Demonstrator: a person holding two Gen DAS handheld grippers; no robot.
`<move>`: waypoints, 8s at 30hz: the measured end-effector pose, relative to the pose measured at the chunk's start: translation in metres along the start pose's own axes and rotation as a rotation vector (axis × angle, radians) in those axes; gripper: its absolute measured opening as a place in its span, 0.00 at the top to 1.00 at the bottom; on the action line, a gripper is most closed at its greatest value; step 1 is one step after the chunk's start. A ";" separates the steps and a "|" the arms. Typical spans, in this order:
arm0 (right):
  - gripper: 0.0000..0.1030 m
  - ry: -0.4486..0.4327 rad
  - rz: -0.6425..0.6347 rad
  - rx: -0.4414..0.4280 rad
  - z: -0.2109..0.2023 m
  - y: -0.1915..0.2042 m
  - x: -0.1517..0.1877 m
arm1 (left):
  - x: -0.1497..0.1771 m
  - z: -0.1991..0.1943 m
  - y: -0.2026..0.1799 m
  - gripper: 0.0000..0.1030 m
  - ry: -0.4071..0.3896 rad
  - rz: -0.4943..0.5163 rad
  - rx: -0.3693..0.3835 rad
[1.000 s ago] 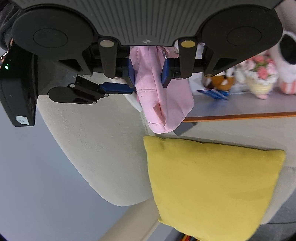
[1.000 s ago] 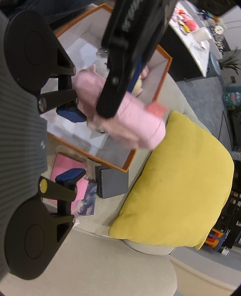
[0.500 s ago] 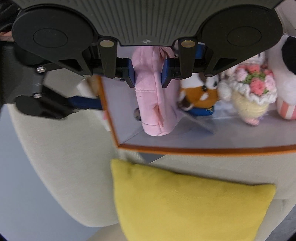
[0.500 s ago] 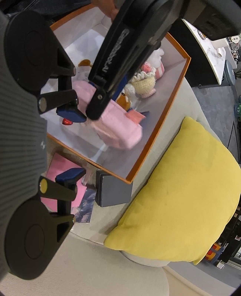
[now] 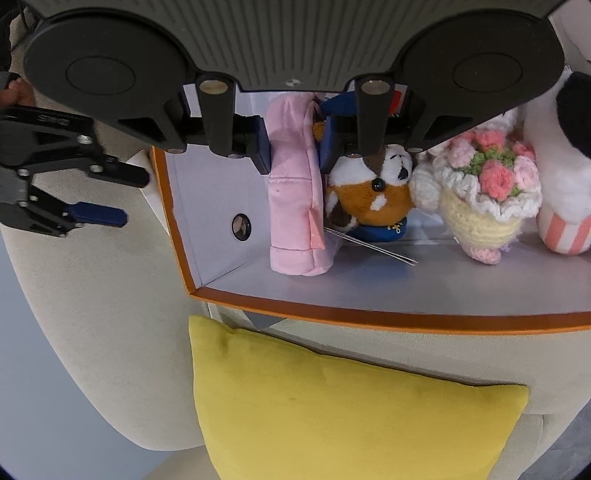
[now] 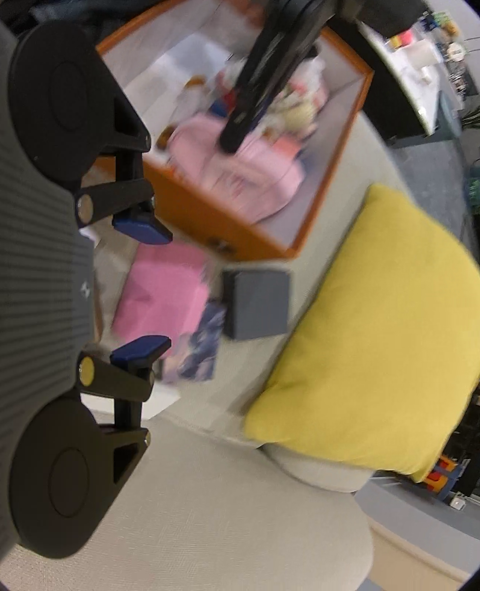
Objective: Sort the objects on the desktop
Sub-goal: 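Move both tools back toward the remaining boxes and folder, then grasp the pink folder with the left tool while the right tool reaches the photo card, then lift the pink folder with the left tool while the right tool grasps the dark photo card, then lower the folder and photo card into the orange box and open both tools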
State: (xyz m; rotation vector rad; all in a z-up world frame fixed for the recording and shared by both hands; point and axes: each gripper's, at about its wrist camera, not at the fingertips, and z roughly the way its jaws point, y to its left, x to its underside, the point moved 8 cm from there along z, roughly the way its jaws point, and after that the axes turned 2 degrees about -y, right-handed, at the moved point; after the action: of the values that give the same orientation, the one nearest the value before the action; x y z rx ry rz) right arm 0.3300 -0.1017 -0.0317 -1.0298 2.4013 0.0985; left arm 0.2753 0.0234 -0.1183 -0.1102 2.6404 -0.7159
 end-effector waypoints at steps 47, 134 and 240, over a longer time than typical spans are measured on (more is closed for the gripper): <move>0.59 0.085 0.033 -0.071 0.018 -0.068 0.041 | -0.033 0.074 -0.169 0.42 0.089 0.789 -0.090; 0.50 0.035 -0.225 -0.122 0.052 -0.051 0.011 | -0.091 0.018 -0.151 0.80 -0.040 0.527 -0.070; 0.77 0.019 0.392 -0.033 0.000 0.050 -0.039 | 0.031 -0.039 -0.020 0.81 -0.415 0.049 -0.148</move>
State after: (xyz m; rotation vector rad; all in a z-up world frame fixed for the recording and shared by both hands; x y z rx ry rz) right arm 0.3175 -0.0403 -0.0192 -0.5625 2.5960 0.2668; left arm 0.2306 0.0185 -0.0892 -0.2105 2.2843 -0.4255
